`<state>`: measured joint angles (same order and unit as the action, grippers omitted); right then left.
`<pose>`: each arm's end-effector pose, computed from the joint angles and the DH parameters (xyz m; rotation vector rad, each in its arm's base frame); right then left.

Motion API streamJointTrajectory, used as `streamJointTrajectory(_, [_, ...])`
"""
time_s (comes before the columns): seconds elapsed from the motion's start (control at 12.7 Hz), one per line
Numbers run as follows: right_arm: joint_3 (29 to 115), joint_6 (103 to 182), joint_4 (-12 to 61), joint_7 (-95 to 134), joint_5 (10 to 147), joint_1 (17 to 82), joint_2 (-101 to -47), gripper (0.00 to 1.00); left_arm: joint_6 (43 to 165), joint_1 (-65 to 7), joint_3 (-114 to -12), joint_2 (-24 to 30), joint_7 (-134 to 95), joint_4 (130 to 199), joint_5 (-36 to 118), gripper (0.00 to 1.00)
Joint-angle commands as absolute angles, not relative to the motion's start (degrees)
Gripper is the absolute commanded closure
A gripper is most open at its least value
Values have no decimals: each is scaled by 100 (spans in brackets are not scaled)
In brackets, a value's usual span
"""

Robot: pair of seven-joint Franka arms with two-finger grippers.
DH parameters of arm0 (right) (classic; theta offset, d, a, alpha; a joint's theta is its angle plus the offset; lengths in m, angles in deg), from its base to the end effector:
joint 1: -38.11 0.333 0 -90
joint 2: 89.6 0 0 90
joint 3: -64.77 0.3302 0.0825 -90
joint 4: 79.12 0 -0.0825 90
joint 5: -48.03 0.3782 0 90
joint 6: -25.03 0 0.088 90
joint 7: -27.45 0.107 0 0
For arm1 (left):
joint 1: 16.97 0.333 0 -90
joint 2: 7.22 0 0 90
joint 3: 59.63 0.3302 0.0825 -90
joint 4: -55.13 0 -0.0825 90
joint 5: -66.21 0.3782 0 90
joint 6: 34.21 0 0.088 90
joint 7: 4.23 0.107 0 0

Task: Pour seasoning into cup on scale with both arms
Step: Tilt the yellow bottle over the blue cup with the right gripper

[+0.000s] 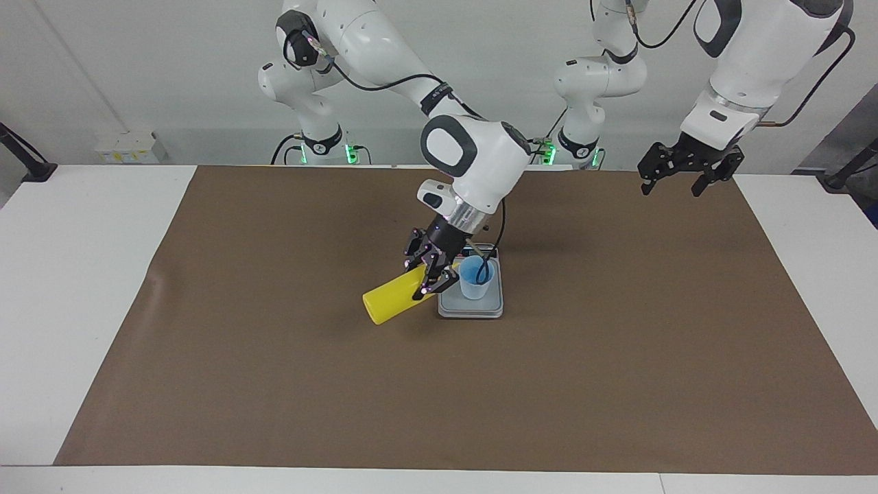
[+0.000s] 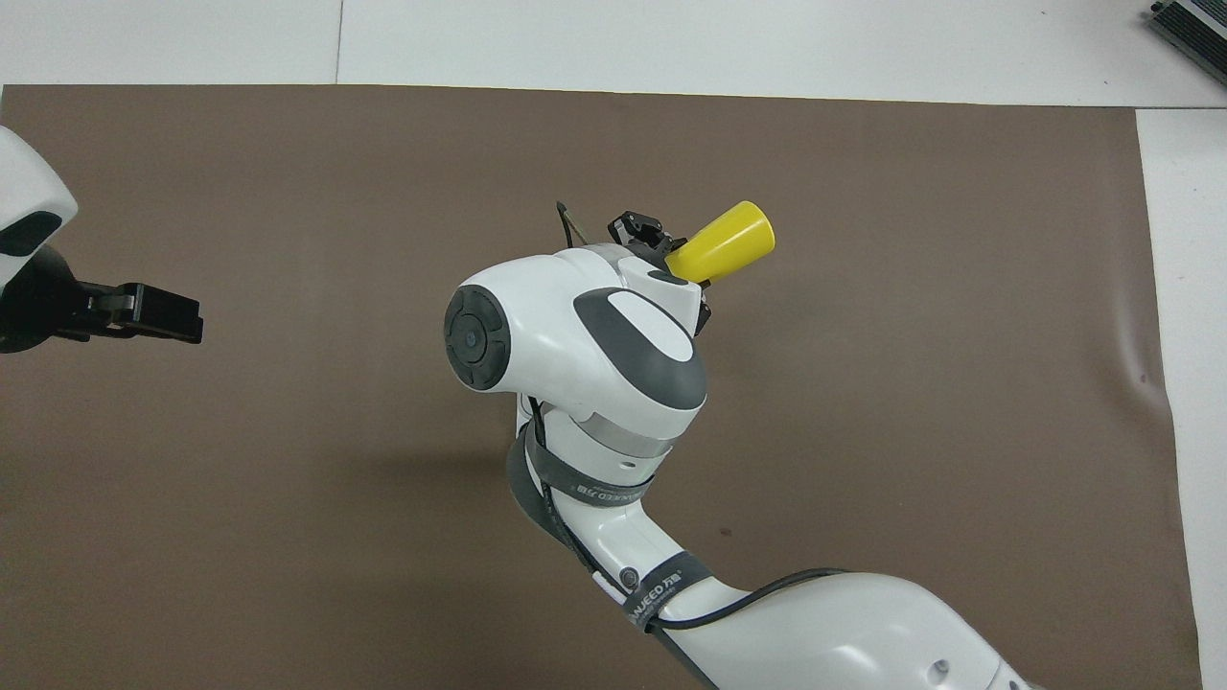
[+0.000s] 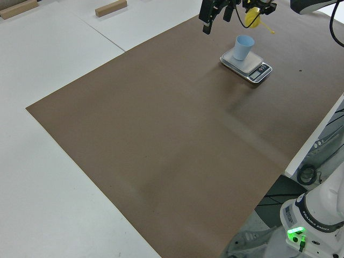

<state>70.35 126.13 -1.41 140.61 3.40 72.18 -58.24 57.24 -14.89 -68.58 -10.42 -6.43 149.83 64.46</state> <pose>0.5927 0.3913 0.4305 2.3176 -1.3945 0.9187 0.5278 -0.0693 0.6324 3.1174 -0.1255 -0.0051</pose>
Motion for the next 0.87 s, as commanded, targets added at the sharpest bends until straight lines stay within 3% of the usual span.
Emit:
streamJointTrajectory(0.0, [7031, 12470, -362, 14022, -152, 7335, -5717, 100, 5641, -1433, -6886, -1153, -599, 15032, 6515, 0])
streamJointTrajectory(0.16, [7039, 12522, -345, 14021, -705, 7484, -5690, 100, 5641, -1433, -6886, -1153, -599, 15032, 6515, 0])
streamJointTrajectory(0.79, [7039, 12549, -301, 14476, -734, 7563, -5585, 100, 5641, -1433, -6886, -1153, -599, 15032, 6515, 0])
